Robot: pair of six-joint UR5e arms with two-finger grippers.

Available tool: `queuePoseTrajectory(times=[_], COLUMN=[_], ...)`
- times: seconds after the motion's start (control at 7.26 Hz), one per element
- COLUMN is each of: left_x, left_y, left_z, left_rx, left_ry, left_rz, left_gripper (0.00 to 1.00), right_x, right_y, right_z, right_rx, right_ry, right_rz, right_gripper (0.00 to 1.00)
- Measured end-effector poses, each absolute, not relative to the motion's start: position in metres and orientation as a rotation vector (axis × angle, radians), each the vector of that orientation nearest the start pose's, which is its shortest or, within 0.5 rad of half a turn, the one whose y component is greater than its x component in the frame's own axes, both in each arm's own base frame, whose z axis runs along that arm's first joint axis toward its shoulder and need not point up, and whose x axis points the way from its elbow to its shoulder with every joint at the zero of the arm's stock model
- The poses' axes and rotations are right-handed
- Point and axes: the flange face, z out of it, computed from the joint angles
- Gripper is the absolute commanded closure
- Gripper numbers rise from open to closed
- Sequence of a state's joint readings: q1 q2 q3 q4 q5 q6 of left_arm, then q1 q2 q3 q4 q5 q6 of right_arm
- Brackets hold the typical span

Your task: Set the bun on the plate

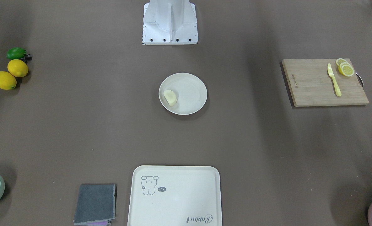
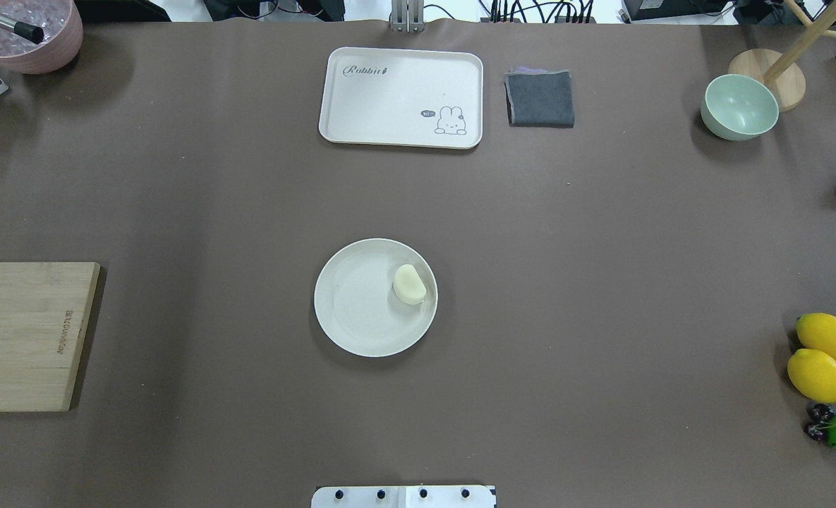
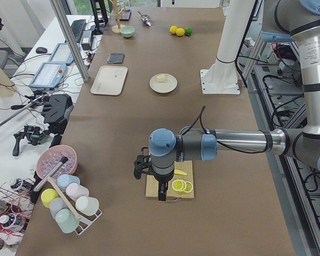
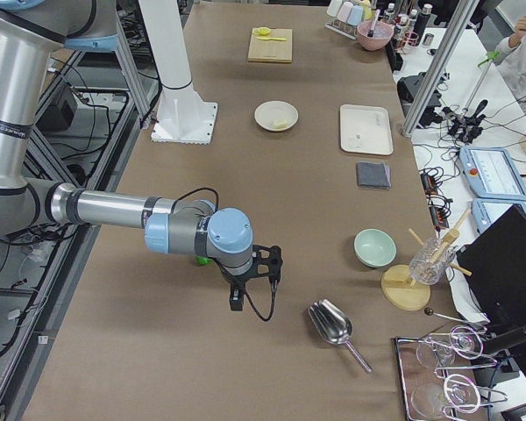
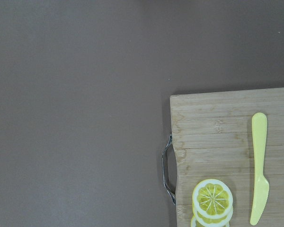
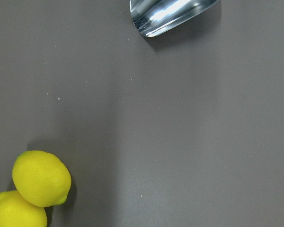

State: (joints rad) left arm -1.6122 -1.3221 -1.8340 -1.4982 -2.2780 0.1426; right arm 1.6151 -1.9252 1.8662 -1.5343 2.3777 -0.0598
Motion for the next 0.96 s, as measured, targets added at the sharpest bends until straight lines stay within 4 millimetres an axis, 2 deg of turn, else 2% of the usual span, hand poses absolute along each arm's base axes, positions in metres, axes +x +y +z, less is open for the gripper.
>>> queuePoseTrajectory(times=[0.55, 0.96], left_x=[-0.084, -0.084], left_y=[-0.377, -0.377], left_z=[0.651, 0.65], left_rx=[0.015, 0.017], left_ry=[0.71, 0.711], left_rz=[0.078, 0.079], left_gripper=[0.02, 0.02], right_x=[0.076, 0.073], right_y=[-0.337, -0.326], right_z=[0.658, 0.662], right_rx=[0.01, -0.006], right_ry=[-0.814, -0.849], right_rz=[-0.001, 0.008], right_gripper=[0.0, 0.0])
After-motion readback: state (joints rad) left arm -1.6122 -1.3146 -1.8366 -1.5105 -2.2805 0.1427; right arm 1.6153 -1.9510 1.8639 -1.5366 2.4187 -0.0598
